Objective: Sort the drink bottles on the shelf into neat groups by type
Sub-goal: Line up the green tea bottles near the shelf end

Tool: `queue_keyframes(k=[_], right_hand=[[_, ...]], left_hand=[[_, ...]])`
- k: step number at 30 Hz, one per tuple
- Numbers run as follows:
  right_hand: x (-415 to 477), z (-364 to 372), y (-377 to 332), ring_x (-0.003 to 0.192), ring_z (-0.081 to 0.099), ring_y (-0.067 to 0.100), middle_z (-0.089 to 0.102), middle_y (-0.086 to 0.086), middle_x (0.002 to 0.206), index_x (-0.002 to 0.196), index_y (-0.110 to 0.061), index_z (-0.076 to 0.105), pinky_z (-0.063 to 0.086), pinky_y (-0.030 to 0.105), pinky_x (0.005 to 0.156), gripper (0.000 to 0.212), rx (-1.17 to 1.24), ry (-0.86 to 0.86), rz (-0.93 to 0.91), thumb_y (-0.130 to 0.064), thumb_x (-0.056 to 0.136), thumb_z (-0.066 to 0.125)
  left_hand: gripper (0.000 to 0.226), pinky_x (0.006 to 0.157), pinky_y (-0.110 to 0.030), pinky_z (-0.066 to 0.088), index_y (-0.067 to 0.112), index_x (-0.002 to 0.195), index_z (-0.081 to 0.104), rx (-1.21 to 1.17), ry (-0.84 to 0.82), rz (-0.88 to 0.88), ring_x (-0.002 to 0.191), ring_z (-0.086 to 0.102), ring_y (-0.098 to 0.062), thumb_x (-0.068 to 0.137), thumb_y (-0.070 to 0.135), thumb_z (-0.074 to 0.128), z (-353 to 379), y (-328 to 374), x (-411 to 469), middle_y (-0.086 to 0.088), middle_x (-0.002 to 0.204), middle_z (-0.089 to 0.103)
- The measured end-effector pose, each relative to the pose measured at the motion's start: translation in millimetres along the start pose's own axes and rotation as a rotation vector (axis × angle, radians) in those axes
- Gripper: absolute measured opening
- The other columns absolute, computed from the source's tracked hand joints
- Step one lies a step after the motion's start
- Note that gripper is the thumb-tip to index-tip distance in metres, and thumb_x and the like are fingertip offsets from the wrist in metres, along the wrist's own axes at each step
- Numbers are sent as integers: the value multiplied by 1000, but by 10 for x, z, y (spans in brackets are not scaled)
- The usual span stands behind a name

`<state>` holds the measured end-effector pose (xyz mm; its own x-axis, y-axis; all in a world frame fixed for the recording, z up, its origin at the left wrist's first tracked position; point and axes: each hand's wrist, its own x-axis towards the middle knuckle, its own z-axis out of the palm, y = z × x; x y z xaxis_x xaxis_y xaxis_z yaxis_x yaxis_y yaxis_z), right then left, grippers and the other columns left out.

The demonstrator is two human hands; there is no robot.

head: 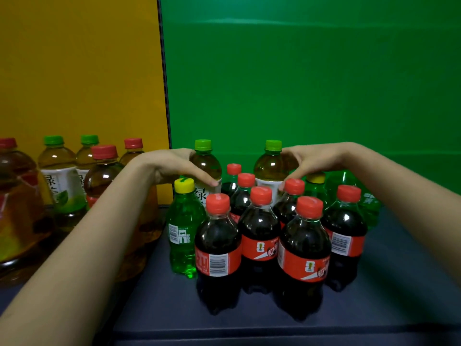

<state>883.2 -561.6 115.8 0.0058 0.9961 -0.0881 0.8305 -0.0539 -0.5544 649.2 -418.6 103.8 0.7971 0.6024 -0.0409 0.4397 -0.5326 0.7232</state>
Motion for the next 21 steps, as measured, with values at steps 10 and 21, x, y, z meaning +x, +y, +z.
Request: queue_keyframes(k=[10,21], right_hand=[[123,85,16,97,65,8,69,-7,105,107,-21,60,49,21,85,56,-19,105,-121,-30,56,81],[69,27,-93,83,59,8,63,-5,92,96,-25,54,47,24,75,41,534,518,-325,7,74,66]], left_hand=[[48,69,-26,49,17,93,61,-72,140,52,87,64,-17,54,11,87,51,-57,12,0,90,68],[44,72,-25,49,16,101,58,-448,637,362,91,62,-14,63,7,80,12,-68,-29,0,97,65]])
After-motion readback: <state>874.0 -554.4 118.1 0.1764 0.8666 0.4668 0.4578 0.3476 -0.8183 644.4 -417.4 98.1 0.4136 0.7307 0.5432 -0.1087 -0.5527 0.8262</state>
